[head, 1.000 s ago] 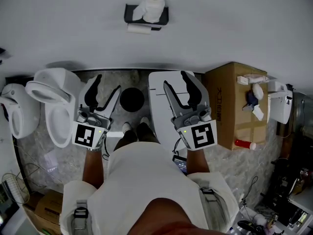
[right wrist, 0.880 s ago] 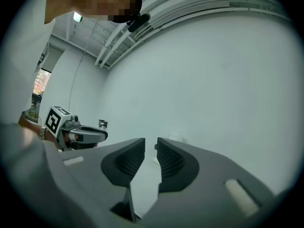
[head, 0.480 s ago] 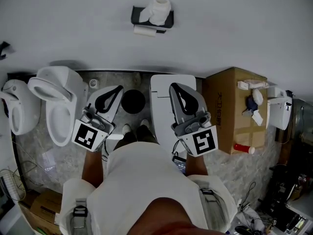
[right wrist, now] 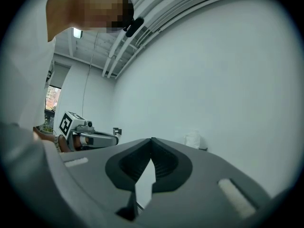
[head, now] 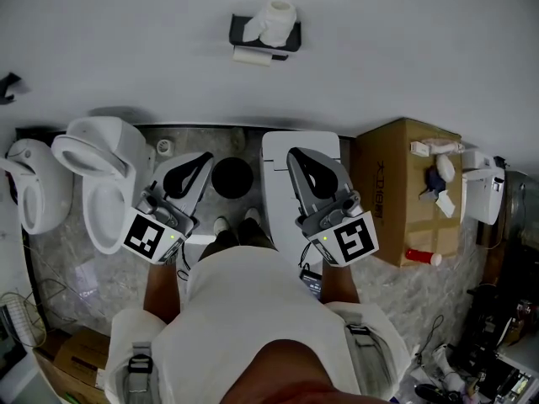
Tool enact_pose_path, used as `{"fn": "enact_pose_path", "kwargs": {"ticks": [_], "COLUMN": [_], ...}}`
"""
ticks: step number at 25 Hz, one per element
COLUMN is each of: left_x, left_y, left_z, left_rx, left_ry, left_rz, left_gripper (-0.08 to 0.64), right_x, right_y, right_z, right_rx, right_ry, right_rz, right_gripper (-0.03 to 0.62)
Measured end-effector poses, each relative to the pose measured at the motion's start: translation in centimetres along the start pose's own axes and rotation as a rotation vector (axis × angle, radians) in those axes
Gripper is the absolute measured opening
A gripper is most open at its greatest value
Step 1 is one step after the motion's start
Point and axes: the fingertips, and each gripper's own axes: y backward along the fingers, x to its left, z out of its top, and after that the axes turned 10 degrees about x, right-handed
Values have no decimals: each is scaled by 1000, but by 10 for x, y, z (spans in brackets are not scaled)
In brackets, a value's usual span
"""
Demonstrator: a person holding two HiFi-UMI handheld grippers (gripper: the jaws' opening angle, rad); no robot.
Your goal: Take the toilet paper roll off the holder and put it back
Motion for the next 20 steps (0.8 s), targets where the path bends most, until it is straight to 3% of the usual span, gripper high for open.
{"fn": "enact_pose_path", "kwargs": {"ticks": [20], "left_x": [0], "left_y": [-3], "left_z": [2], "left_rx": [-5], "left_ry": [-27], "left_rz": [1], "left_gripper": [5], "right_x": [-2], "right_y": [-5], "right_z": [-9], "right_rx": [13], "right_ry": [-24], "right_rz": [21], "right_gripper": [12]}}
